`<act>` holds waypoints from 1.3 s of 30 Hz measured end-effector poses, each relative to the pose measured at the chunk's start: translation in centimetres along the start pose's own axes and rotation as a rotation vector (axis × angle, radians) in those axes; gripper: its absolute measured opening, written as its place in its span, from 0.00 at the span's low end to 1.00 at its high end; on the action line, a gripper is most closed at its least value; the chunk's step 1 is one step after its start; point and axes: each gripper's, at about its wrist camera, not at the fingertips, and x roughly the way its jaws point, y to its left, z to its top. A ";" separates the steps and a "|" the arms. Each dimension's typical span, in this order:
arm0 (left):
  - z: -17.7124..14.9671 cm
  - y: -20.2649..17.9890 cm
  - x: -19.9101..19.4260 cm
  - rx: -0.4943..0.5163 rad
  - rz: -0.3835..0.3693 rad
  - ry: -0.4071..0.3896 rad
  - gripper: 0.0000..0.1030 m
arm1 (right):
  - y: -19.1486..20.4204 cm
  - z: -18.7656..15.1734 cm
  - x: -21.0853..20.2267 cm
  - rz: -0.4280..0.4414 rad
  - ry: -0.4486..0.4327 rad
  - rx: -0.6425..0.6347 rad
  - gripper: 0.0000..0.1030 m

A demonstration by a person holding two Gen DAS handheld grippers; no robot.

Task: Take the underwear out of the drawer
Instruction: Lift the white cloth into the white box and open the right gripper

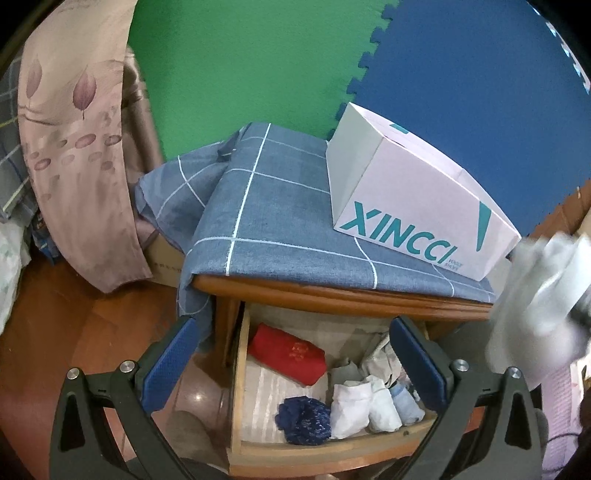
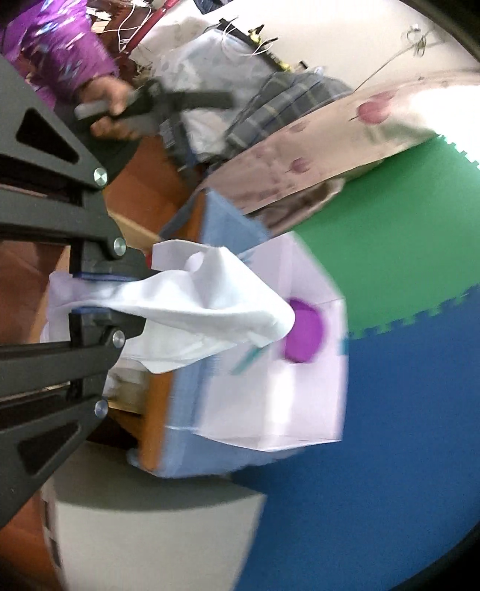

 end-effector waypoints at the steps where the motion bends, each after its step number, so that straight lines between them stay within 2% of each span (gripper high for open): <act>1: 0.0 0.1 -0.1 -0.005 -0.004 -0.001 1.00 | 0.3 1.5 -1.1 0.002 -0.023 -0.009 0.08; 4: 0.0 0.2 -0.2 -0.009 -0.005 -0.005 1.00 | 0.1 5.3 -2.7 -0.009 -0.079 -0.022 0.08; 9: 0.0 0.0 -0.2 0.006 -0.002 -0.003 1.00 | -0.7 11.4 -3.0 -0.052 -0.130 -0.041 0.08; 15: -0.1 -0.3 0.0 0.028 0.002 0.007 1.00 | -2.4 17.2 2.0 -0.187 -0.118 -0.092 0.08; 21: -0.2 -0.8 0.5 0.056 0.004 0.025 1.00 | -4.4 18.2 9.2 -0.269 -0.047 -0.111 0.08; 27: -0.5 -1.4 0.6 0.098 0.015 0.030 1.00 | -4.7 17.4 15.9 -0.405 0.053 -0.222 0.08; 35: -0.8 -2.5 1.1 0.165 0.028 0.047 1.00 | -6.5 16.7 22.1 -0.508 0.245 -0.280 0.08; 39: -0.8 -2.8 1.4 0.177 0.036 0.055 1.00 | -6.4 16.4 24.0 -0.529 0.317 -0.312 0.08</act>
